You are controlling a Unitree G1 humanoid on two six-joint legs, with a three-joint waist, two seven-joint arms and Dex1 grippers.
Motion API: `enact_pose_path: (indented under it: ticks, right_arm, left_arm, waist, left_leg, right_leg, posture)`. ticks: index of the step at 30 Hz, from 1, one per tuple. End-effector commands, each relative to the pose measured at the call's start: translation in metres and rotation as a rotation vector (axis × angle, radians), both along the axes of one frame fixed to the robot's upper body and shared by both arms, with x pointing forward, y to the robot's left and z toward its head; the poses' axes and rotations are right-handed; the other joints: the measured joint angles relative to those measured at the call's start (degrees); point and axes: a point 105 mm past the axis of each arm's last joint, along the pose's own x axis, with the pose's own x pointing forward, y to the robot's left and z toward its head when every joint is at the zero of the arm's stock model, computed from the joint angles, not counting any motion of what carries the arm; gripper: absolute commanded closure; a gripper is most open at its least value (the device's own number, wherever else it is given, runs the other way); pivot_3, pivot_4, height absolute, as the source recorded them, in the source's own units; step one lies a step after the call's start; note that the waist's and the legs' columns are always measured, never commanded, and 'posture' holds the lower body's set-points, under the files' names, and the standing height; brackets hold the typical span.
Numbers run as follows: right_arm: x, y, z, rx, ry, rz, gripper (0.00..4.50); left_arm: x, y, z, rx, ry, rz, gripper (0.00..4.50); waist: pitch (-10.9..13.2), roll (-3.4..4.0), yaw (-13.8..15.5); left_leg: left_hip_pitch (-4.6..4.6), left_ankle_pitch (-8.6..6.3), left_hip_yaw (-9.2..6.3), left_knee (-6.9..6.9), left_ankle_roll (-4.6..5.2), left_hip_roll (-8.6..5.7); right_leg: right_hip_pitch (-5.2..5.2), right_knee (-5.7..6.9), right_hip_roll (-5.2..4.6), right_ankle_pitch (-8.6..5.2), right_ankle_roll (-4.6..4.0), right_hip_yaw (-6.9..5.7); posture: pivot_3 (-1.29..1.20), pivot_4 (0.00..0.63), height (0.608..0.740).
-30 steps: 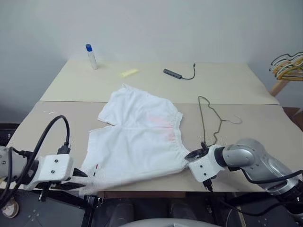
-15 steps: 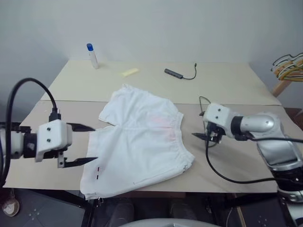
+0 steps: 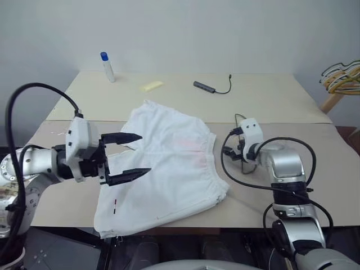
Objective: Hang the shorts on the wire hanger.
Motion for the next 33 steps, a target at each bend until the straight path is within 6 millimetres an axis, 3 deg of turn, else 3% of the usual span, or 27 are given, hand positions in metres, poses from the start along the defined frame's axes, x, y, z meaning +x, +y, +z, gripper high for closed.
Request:
enact_pose_path:
  ticks: [1,7,10,21,28,31,33]
  right_arm:
    - [0.008,-0.006,0.009,0.005,-0.045,-0.078,0.00]
    - [0.005,-0.005,-0.004,0.050,0.017,-0.096,0.00]
    - [0.000,-0.004,-0.012,0.052,0.062,-0.092,0.53]
    - [-0.002,-0.003,-0.019,-0.031,0.084,-0.054,4.32]
    - [0.003,-0.009,-0.011,-0.063,0.025,-0.075,4.45]
    - [0.013,-0.006,0.017,-0.056,-0.123,-0.074,4.45]
    - [0.015,0.007,0.046,-0.019,-0.268,-0.005,4.45]
  left_arm:
    - [-0.001,-0.008,0.011,-0.005,-0.048,-0.030,0.02]
    - [-0.001,-0.014,0.013,-0.023,-0.060,-0.047,0.02]
    - [-0.002,-0.015,0.012,-0.029,-0.059,-0.055,0.00]
    - [-0.002,-0.014,0.007,-0.018,-0.063,-0.061,0.00]
    - [0.004,-0.013,0.006,-0.019,-0.065,-0.033,0.00]
    - [0.022,-0.012,0.009,-0.090,-0.049,0.075,0.00]
    - [0.036,-0.013,0.011,-0.191,0.007,0.154,0.00]
  waist:
    - [0.0,0.00,0.0]
    - [0.0,0.02,-0.8]
    - [0.0,0.02,-1.2]
    - [0.0,0.01,-1.4]
    - [0.0,0.01,-1.4]
    - [0.0,0.02,-1.4]
    - [0.0,0.08,-1.2]
  left_leg:
    - [0.00,0.00,0.00,0.00,0.00,0.00]
    - [0.00,0.00,0.00,0.00,0.00,0.00]
    - [0.00,0.00,-0.01,-0.01,0.00,0.01]
    - [0.05,0.00,-0.02,-0.02,0.00,0.03]
    - [0.06,0.00,-0.03,-0.03,0.00,0.04]
    - [0.05,0.00,-0.02,-0.02,0.00,0.03]
    - [0.02,0.00,-0.05,-0.02,0.00,0.02]
  right_leg:
    - [0.00,0.00,0.01,0.00,0.00,0.00]
    - [0.01,-0.01,0.01,0.00,0.00,0.00]
    - [0.02,-0.01,0.02,0.00,0.00,0.00]
    - [0.07,-0.06,0.05,-0.01,0.02,-0.01]
    - [0.08,-0.07,0.06,-0.02,0.02,-0.01]
    - [0.08,-0.08,0.06,-0.02,0.02,0.00]
    - [0.07,-0.08,0.06,-0.02,0.03,-0.01]
  posture:
    - [0.02,0.000,0.740]
    - [0.01,0.000,0.740]
    - [0.01,0.000,0.740]
    - [0.02,0.000,0.740]
    - [0.02,0.000,0.740]
    - [0.02,0.000,0.740]
    - [0.01,0.000,0.740]
